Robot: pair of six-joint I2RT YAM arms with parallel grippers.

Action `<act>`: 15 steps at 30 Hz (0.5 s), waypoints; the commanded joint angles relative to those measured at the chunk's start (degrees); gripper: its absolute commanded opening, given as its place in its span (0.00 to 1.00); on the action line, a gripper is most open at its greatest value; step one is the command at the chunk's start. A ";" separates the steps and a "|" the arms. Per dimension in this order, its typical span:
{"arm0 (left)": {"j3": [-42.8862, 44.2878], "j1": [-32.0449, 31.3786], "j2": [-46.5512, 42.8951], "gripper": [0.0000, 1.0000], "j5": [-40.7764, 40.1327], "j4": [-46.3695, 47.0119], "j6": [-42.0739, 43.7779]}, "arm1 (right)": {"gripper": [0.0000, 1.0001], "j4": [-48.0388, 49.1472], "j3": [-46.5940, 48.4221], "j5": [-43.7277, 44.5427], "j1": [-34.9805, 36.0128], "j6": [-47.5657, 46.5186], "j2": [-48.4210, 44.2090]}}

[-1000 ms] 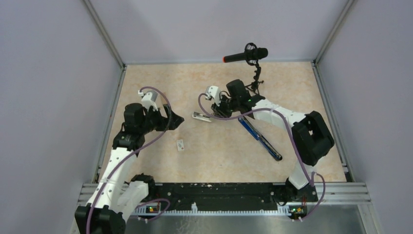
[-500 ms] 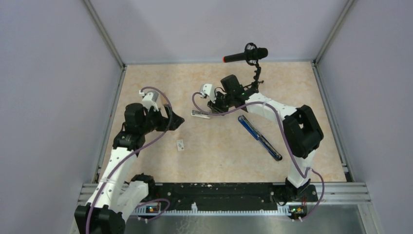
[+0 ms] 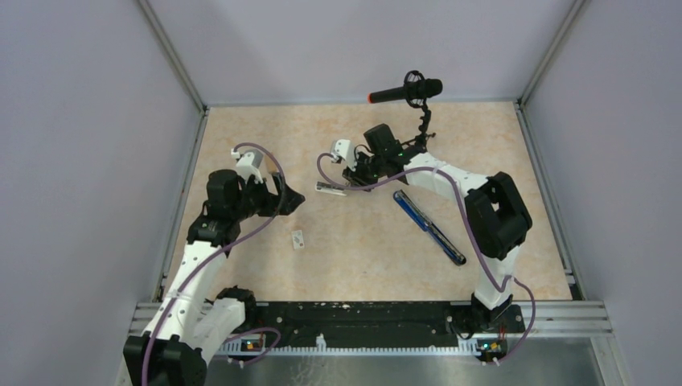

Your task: Load the staples into the stapler

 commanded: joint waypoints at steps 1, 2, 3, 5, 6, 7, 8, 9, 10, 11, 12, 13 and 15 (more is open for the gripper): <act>0.60 -0.37 0.12 0.99 0.70 0.90 0.61 | 0.38 1.41 2.92 -0.28 -0.25 -0.69 -0.63; 0.58 -0.36 0.07 0.99 0.53 0.80 0.61 | 0.40 1.56 2.95 -0.28 -0.27 -0.50 -0.89; 0.64 -0.35 0.08 0.99 0.41 0.67 0.61 | 0.43 1.74 2.83 -0.40 -0.36 -0.30 -1.15; 0.67 -0.35 -0.05 0.99 -0.09 0.47 0.68 | 0.47 1.87 2.92 -0.63 -0.36 0.24 -1.63; 0.76 -0.35 -0.01 0.99 -0.14 0.41 0.69 | 0.48 1.77 2.96 -0.63 -0.43 0.34 -1.83; 0.76 -0.35 -0.05 0.99 -0.18 0.41 0.70 | 0.50 1.77 3.03 -0.65 -0.39 0.55 -1.99; 0.71 -0.40 -0.03 0.99 -0.21 0.42 0.70 | 0.51 1.82 2.99 -0.64 -0.39 0.66 -2.23; 0.69 -0.36 -0.03 0.99 -0.16 0.45 0.70 | 0.53 1.86 2.87 -0.70 -0.39 0.88 -2.48; 0.67 -0.35 -0.05 0.99 -0.21 0.34 0.70 | 0.55 1.97 2.63 -0.72 -0.39 1.12 -2.88; 0.66 -0.35 -0.07 0.99 -0.27 0.29 0.70 | 0.57 2.22 2.16 -0.49 -0.39 1.38 -3.49; 0.61 -0.35 -0.23 0.99 -0.66 0.19 0.70 | 0.62 3.19 1.40 -0.20 -0.46 1.75 -4.27; 0.60 -0.35 -0.23 0.99 -1.22 0.08 0.70 | 0.66 3.98 0.42 0.12 -0.46 2.08 -5.22; 0.68 -0.38 -0.07 0.99 -2.74 -0.05 0.57 | 0.74 5.46 -1.22 0.68 -0.55 3.22 -7.65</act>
